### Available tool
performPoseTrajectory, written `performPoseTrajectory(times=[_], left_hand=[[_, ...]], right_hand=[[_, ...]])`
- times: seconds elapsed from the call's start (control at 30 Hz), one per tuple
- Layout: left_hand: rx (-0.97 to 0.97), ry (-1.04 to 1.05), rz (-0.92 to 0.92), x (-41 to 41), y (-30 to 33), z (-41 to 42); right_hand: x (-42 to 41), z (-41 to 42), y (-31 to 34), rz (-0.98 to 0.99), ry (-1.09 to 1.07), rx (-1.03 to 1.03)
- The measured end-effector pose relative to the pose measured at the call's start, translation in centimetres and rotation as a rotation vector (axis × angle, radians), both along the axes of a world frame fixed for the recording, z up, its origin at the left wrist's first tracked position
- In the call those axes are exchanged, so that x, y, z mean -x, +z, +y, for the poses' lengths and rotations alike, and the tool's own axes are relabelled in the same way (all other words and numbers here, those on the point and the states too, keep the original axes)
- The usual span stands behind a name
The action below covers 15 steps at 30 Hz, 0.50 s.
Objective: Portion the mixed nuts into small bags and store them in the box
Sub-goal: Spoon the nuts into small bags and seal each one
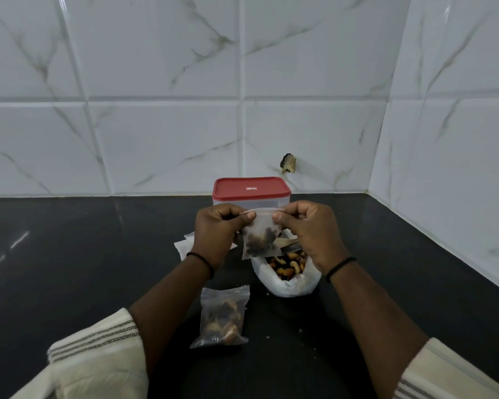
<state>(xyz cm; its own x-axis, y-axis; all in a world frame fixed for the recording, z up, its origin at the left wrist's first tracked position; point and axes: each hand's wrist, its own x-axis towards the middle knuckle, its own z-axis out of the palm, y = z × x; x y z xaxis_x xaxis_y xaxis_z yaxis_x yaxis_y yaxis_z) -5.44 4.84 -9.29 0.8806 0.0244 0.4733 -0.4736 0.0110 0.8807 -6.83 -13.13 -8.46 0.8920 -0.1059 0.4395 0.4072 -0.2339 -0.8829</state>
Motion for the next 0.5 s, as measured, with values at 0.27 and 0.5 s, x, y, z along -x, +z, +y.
performPoseTrajectory(times=[0.27,0.5], left_hand=[[-0.07,-0.103,0.078,2.4,2.5,-1.0],[-0.228,-0.253,0.2,5.5,4.4,-6.1]], right_hand=[[2.7,-1.5,2.4,0.069,0.06,-0.005],[7.4,-7.5,5.0,0.2,-0.048,0.055]])
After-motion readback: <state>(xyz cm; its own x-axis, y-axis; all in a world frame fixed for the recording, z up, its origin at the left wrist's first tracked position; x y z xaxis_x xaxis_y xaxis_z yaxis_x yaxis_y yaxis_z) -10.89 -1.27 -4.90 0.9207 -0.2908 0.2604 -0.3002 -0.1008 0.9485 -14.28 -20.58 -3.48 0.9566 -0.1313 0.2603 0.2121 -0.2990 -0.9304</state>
